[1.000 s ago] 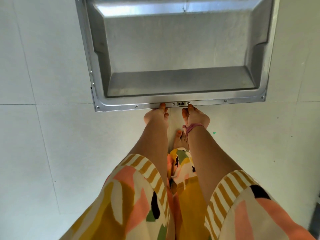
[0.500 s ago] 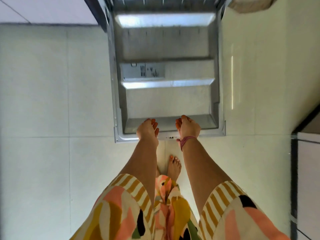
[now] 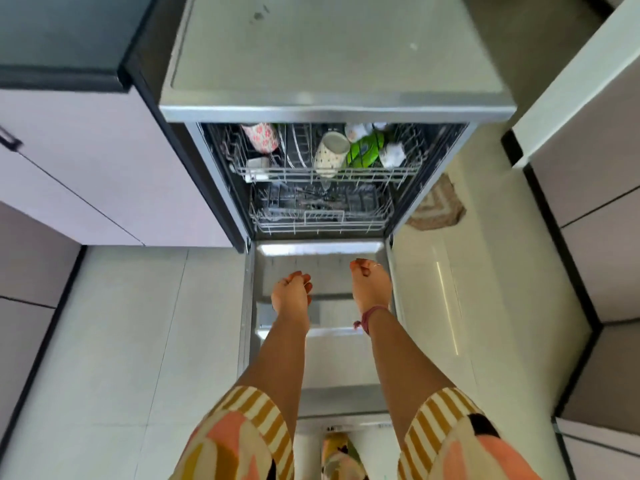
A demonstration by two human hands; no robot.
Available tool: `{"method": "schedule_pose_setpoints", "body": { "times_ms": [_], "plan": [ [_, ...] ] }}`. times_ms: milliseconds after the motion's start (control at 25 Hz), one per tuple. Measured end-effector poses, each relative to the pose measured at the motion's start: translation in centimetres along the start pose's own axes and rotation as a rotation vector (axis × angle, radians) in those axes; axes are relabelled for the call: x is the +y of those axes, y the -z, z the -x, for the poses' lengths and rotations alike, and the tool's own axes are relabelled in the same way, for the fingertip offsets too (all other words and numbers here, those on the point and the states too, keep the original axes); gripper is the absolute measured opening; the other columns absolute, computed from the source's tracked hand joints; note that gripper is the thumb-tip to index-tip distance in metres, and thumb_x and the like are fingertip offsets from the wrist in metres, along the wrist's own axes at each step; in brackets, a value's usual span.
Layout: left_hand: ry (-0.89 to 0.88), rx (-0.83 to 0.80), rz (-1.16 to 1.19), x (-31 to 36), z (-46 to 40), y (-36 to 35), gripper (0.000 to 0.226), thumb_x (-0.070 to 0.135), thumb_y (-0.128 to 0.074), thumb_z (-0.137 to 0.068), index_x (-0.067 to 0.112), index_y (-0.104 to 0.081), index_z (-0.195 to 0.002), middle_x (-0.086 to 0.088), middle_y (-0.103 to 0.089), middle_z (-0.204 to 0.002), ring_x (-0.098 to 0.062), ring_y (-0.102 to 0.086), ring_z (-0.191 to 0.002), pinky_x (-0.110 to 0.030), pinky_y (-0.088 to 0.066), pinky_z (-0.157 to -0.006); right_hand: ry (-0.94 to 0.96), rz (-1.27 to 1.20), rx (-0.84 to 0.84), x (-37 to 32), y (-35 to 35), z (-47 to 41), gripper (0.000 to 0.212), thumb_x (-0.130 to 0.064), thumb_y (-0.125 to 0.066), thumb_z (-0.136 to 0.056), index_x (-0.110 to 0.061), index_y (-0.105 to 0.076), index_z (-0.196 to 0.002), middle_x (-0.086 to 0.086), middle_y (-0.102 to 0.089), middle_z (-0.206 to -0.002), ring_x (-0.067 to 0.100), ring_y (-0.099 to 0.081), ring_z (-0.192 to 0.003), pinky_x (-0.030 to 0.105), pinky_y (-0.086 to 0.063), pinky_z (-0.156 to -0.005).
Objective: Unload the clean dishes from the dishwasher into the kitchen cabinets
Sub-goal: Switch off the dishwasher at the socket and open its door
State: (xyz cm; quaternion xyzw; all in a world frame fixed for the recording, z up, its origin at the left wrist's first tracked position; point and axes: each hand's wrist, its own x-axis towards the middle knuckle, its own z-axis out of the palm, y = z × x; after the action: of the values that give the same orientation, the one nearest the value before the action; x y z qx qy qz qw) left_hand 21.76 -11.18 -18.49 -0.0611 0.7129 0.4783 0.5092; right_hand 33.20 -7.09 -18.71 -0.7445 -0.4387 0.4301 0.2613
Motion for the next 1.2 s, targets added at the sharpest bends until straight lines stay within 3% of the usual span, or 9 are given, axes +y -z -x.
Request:
{"method": "schedule_pose_setpoints", "body": {
  "times_ms": [280, 400, 480, 560, 640, 800, 920, 1040, 1200],
  "plan": [
    [-0.097, 0.017, -0.044, 7.7, -3.7, -8.4, 0.014, 0.012, -0.052, -0.094, 0.016, -0.065, -0.090, 0.003, -0.068, -0.083, -0.016, -0.065, -0.085, -0.031, -0.053, -0.075, 0.157, 0.066, -0.096, -7.6, 0.2, -9.0, 0.027, -0.019, -0.055, -0.095, -0.005, -0.063, -0.117, 0.007, -0.068, -0.113, 0.020, -0.063, -0.106, 0.018, -0.042, -0.085],
    [-0.211, 0.022, -0.269, 9.7, -6.4, -10.9, 0.017, 0.012, -0.051, -0.093, 0.017, -0.066, -0.086, 0.002, -0.065, -0.076, -0.019, -0.060, -0.079, -0.030, -0.049, -0.070, 0.243, 0.183, -0.151, -9.2, -1.0, -12.6, 0.032, -0.021, -0.055, -0.096, -0.004, -0.059, -0.122, 0.012, -0.065, -0.118, 0.022, -0.063, -0.107, 0.024, -0.046, -0.092],
    [-0.415, 0.013, -0.613, 10.8, -8.4, -12.0, 0.018, 0.016, -0.052, -0.094, 0.015, -0.066, -0.103, -0.006, -0.067, -0.098, -0.022, -0.061, -0.086, -0.030, -0.050, -0.072, 0.364, 0.365, -0.183, -10.1, -1.7, -14.9, 0.040, -0.024, -0.053, -0.097, -0.007, -0.051, -0.133, 0.014, -0.056, -0.130, 0.026, -0.059, -0.113, 0.032, -0.047, -0.098],
    [-0.690, 0.012, -0.979, 11.8, -10.8, -12.5, 0.034, 0.019, -0.053, -0.094, 0.010, -0.056, -0.127, -0.014, -0.052, -0.133, -0.030, -0.055, -0.115, -0.041, -0.051, -0.092, 0.507, 0.510, -0.177, -11.0, -2.2, -16.9, 0.045, -0.025, -0.049, -0.098, -0.009, -0.044, -0.139, 0.012, -0.046, -0.142, 0.027, -0.051, -0.126, 0.036, -0.044, -0.104],
    [-0.898, -0.014, -1.251, 12.9, -12.8, -13.1, 0.053, 0.023, -0.050, -0.095, 0.008, -0.035, -0.144, -0.014, -0.025, -0.155, -0.033, -0.024, -0.143, -0.048, -0.032, -0.113, 0.614, 0.637, -0.172, -11.6, -3.0, -18.9, 0.048, -0.025, -0.046, -0.100, -0.011, -0.037, -0.144, 0.007, -0.034, -0.152, 0.024, -0.034, -0.139, 0.036, -0.036, -0.111],
    [-0.893, -0.083, -1.588, 14.1, -15.4, -14.7, 0.066, 0.027, -0.039, -0.100, 0.009, -0.004, -0.153, -0.011, 0.003, -0.161, -0.031, 0.008, -0.147, -0.048, -0.001, -0.118, 0.544, 0.854, -0.276, -10.8, -4.7, -22.0, 0.056, -0.023, -0.041, -0.101, -0.014, -0.019, -0.152, 0.001, -0.013, -0.160, 0.021, -0.007, -0.148, 0.040, -0.016, -0.119],
    [-0.933, -0.035, -1.732, 14.4, -16.5, -15.3, 0.055, 0.023, -0.040, -0.100, 0.005, -0.021, -0.149, -0.016, -0.022, -0.156, -0.032, -0.012, -0.147, -0.048, -0.007, -0.118, 0.593, 0.890, -0.193, -9.4, -5.1, -22.4, 0.052, -0.019, -0.042, -0.100, -0.014, -0.027, -0.149, 0.002, -0.024, -0.157, 0.022, -0.014, -0.147, 0.042, -0.014, -0.120],
    [-0.922, -0.026, -1.706, 15.1, -15.9, -15.7, 0.032, 0.009, -0.046, -0.096, 0.000, -0.053, -0.126, -0.020, -0.057, -0.128, -0.032, -0.051, -0.124, -0.046, -0.033, -0.112, 0.633, 0.826, -0.071, -9.2, -5.2, -21.9, 0.039, -0.015, -0.048, -0.098, -0.012, -0.050, -0.137, 0.005, -0.048, -0.143, 0.024, -0.037, -0.137, 0.038, -0.028, -0.116],
    [-0.834, -0.040, -1.691, 13.6, -12.6, -14.2, 0.027, -0.002, -0.044, -0.094, -0.003, -0.061, -0.113, -0.022, -0.064, -0.112, -0.037, -0.061, -0.107, -0.043, -0.051, -0.087, 0.584, 0.847, -0.036, -8.7, -3.5, -18.6, 0.031, -0.007, -0.043, -0.098, -0.011, -0.062, -0.122, 0.011, -0.064, -0.118, 0.025, -0.055, -0.116, 0.034, -0.049, -0.091]
  ]
}}
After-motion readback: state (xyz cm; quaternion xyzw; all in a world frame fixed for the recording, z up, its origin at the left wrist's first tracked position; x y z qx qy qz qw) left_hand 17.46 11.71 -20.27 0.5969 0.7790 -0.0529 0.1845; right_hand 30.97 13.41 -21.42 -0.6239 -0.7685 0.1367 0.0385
